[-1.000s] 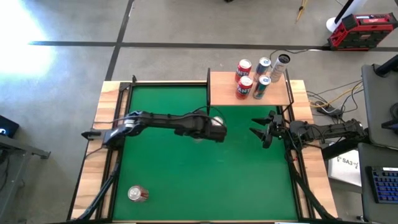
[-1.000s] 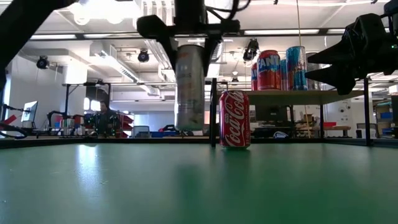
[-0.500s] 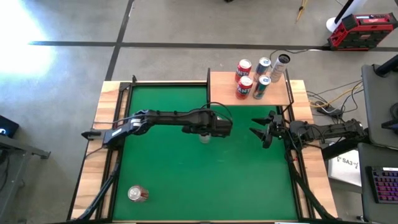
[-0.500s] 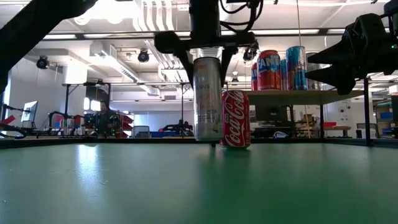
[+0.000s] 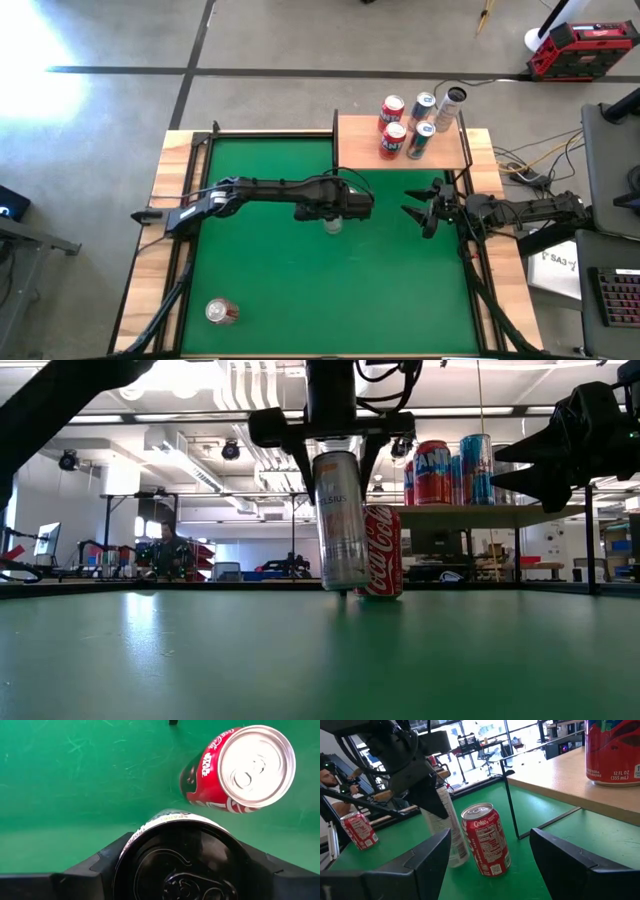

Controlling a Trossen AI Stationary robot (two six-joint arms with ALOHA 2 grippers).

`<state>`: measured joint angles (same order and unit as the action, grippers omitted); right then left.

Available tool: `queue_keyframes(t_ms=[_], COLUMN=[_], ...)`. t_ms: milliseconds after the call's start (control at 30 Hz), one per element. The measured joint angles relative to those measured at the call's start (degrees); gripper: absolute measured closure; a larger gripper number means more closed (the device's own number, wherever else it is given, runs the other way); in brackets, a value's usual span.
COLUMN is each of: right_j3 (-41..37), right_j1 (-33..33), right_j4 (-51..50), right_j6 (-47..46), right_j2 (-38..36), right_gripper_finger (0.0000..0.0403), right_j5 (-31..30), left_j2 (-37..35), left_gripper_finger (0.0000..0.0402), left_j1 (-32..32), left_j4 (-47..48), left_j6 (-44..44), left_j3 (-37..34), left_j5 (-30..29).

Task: Place canned beverage on shelf
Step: Move the white yellow soda can to the center of the table

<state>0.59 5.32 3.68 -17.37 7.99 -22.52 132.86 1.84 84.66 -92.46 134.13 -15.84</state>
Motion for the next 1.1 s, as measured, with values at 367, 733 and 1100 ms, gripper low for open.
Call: queue_keyframes(t_ms=[367, 733, 1100], right_j3=[-0.01, -0.01, -0.01], right_j1=[0.02, 0.00, 0.00], right_j4=[0.00, -0.01, -0.01], right_j6=[0.00, 0.00, 0.00], right_j2=[0.00, 0.04, 0.04], right_gripper_finger=[0.0140, 0.0140, 0.0140], right_j5=[0.00, 0.00, 0.00], left_j2=[0.02, 0.09, 0.07], left_gripper_finger=[0.0150, 0.0150, 0.0083], left_j1=[0.03, -0.01, -0.01], left_j4=[1.34, -1.38, -0.87], left_j6=[-6.26, -7.17, -5.52], left_j3=[-0.09, -3.41, -2.91], left_j5=[-0.02, -0.41, -0.12])
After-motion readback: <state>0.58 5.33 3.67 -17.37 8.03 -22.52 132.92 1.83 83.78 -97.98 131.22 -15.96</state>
